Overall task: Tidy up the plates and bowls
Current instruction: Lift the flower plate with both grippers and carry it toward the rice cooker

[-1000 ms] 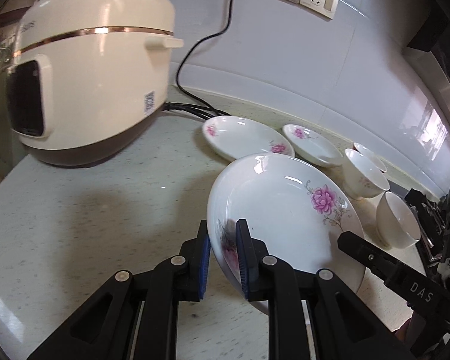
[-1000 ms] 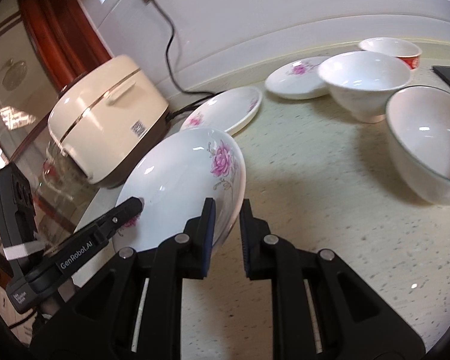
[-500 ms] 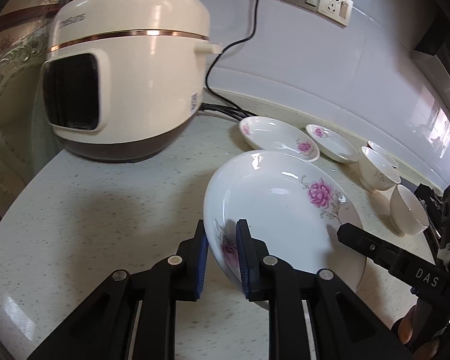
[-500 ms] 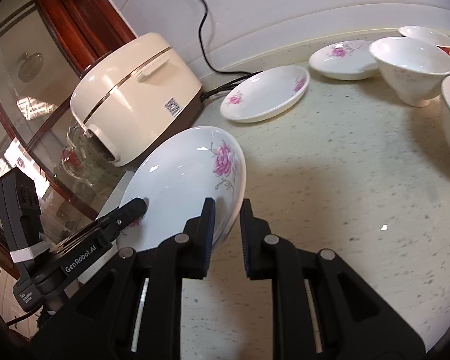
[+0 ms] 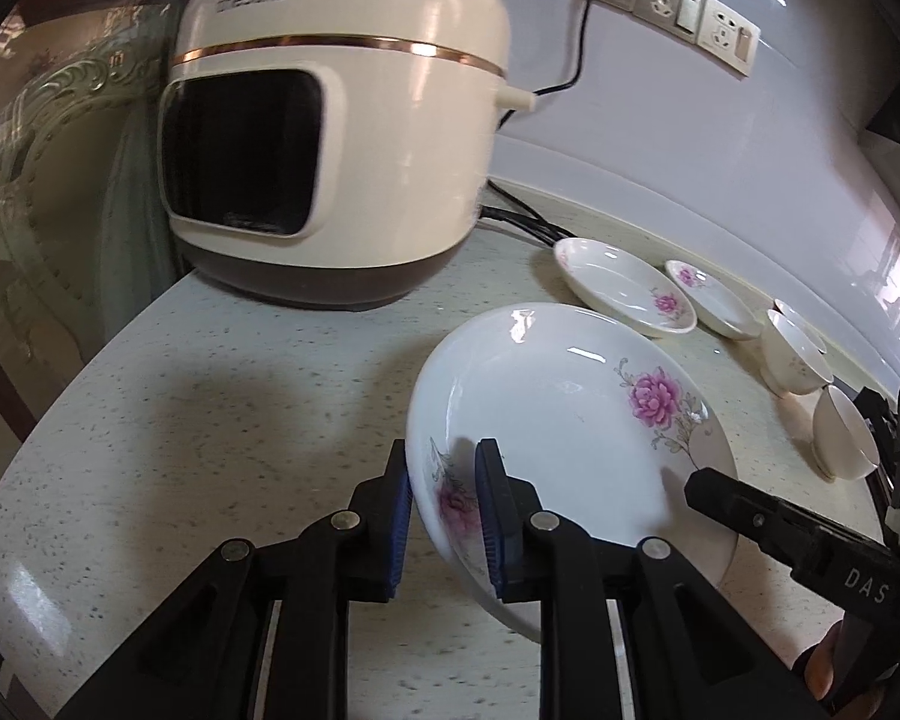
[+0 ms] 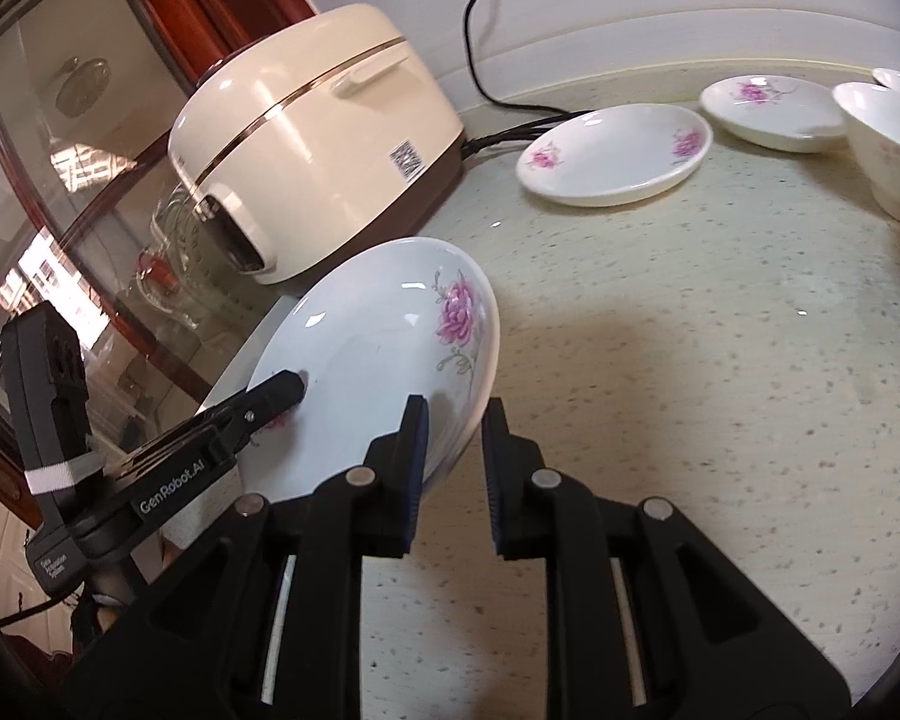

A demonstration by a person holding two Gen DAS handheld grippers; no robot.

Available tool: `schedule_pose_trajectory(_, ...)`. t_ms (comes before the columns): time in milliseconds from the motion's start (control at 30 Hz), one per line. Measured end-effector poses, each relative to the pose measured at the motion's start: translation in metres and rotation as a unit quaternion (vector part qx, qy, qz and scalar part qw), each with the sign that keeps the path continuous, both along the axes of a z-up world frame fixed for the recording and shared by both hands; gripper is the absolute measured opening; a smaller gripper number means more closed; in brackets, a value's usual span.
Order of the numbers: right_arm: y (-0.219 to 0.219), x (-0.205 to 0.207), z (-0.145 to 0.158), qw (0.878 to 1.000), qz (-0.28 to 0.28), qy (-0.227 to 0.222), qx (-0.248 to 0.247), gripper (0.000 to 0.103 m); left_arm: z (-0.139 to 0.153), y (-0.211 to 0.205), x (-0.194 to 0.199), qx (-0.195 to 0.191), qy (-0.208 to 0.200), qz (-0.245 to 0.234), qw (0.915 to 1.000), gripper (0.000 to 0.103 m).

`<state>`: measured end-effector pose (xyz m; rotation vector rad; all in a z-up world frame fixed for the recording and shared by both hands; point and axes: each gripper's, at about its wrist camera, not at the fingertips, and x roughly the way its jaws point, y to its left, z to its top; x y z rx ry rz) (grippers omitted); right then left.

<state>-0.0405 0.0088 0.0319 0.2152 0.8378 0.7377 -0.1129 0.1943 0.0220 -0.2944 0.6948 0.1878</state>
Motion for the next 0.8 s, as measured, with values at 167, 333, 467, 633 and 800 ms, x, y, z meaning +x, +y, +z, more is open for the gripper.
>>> schedule_pose_trajectory(167,0.015,-0.001,0.000,1.000,0.015,0.001,-0.006,0.022,-0.005,0.013,-0.002,-0.012,0.010,0.011,0.9998,0.022)
schedule_pose_trajectory(333,0.024,-0.001,-0.002,1.000,0.025,0.002,-0.012,0.022,-0.007,0.019,-0.002,-0.016,0.017,0.017,0.9996,0.024)
schedule_pose_trajectory(467,0.028,-0.002,-0.002,0.999,0.035,0.001,-0.016,0.022,-0.008,0.024,-0.004,-0.024,0.020,0.027,0.9992,0.024)
schedule_pose_trajectory(633,0.032,-0.001,-0.003,0.999,0.044,0.004,-0.018,0.022,-0.008,0.028,-0.006,-0.029,0.016,0.041,0.9986,0.024)
schedule_pose_trajectory(800,0.042,-0.005,-0.003,0.997,0.069,0.001,-0.025,0.022,-0.006,0.038,-0.017,-0.040,-0.006,0.076,0.9963,0.024)
